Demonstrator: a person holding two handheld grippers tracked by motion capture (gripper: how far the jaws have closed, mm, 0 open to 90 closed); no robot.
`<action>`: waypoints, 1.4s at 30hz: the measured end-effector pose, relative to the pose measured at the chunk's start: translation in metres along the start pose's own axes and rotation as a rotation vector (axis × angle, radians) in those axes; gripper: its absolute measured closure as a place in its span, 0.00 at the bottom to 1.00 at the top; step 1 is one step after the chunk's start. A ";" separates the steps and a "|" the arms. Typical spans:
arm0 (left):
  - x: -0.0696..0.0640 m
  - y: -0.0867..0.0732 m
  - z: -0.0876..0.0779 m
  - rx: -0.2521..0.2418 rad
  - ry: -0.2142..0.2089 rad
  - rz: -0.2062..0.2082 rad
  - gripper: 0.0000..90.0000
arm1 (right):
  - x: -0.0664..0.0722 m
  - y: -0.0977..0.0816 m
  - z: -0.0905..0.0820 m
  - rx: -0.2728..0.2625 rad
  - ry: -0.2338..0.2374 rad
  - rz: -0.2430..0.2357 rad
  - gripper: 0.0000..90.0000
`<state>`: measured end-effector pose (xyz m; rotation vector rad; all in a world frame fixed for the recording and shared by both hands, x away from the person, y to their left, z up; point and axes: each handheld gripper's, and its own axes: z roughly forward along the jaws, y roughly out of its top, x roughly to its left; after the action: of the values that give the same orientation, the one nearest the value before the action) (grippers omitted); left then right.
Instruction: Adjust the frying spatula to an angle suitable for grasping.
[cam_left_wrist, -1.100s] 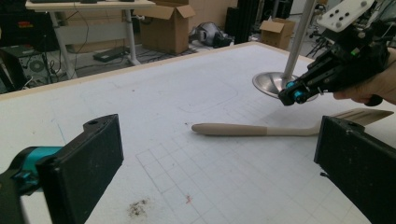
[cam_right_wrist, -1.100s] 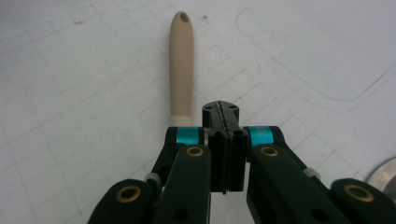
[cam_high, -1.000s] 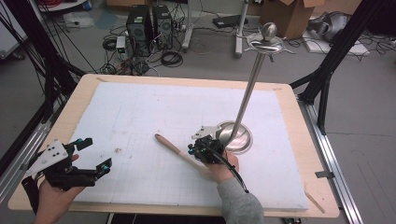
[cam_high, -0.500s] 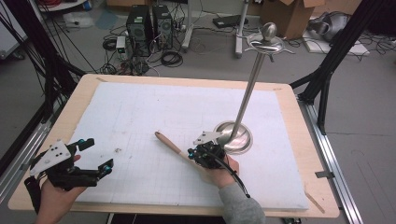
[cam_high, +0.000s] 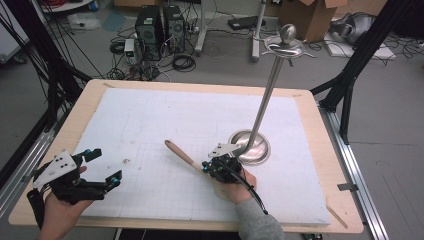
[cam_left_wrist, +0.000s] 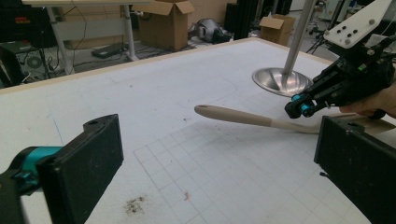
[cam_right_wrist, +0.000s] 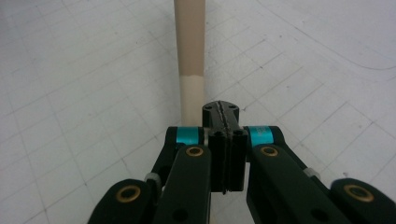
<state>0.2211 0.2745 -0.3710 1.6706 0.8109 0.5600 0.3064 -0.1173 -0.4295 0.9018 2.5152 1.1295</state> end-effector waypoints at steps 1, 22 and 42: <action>0.000 0.000 0.000 -0.001 -0.001 -0.001 0.02 | 0.000 -0.001 0.000 -0.003 0.003 0.005 1.00; 0.000 -0.002 0.001 0.005 0.003 -0.002 0.02 | 0.000 -0.009 0.000 -0.034 0.026 0.019 1.00; 0.000 -0.003 0.002 0.011 0.001 -0.001 0.02 | -0.001 -0.017 -0.005 -0.109 0.079 0.020 0.90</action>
<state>0.2222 0.2737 -0.3741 1.6802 0.8172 0.5565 0.2979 -0.1294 -0.4389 0.8717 2.4835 1.3187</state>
